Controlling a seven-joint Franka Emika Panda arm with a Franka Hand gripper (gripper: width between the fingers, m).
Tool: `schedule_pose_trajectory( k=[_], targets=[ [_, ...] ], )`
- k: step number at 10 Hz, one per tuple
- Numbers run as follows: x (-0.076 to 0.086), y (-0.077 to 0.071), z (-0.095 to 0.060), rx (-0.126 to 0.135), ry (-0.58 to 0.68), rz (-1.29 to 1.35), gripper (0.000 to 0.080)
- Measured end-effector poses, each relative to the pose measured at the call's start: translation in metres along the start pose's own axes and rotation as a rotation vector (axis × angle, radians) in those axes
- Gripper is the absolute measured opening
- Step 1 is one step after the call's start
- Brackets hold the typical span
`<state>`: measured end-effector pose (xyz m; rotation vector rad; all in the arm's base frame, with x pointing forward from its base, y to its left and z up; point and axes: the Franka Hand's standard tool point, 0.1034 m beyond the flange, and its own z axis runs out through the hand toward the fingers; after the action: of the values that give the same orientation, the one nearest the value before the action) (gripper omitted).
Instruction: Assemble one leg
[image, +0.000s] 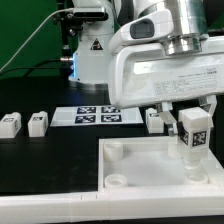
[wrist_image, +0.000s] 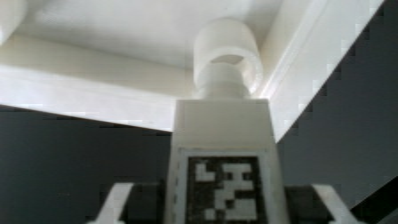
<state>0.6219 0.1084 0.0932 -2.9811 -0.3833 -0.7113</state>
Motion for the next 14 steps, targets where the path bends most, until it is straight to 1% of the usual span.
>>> schedule_pose_trajectory(
  k=[3,5,6,8,11,13,14],
  targets=[
    [-0.005,-0.005,0.007,0.005,-0.003,-0.005,0.0292],
    [-0.001,-0.007,0.013,0.005,0.013,-0.006,0.0292],
    [-0.006,-0.007,0.018,0.006,0.006,-0.005,0.0292],
    [-0.011,-0.007,0.024,0.007,-0.002,-0.004,0.0292],
    [-0.009,-0.007,0.025,0.001,0.041,-0.003,0.0292],
    [-0.009,-0.007,0.025,0.000,0.044,-0.003,0.0292],
    [-0.009,-0.007,0.025,0.000,0.044,-0.003,0.0368]
  ],
)
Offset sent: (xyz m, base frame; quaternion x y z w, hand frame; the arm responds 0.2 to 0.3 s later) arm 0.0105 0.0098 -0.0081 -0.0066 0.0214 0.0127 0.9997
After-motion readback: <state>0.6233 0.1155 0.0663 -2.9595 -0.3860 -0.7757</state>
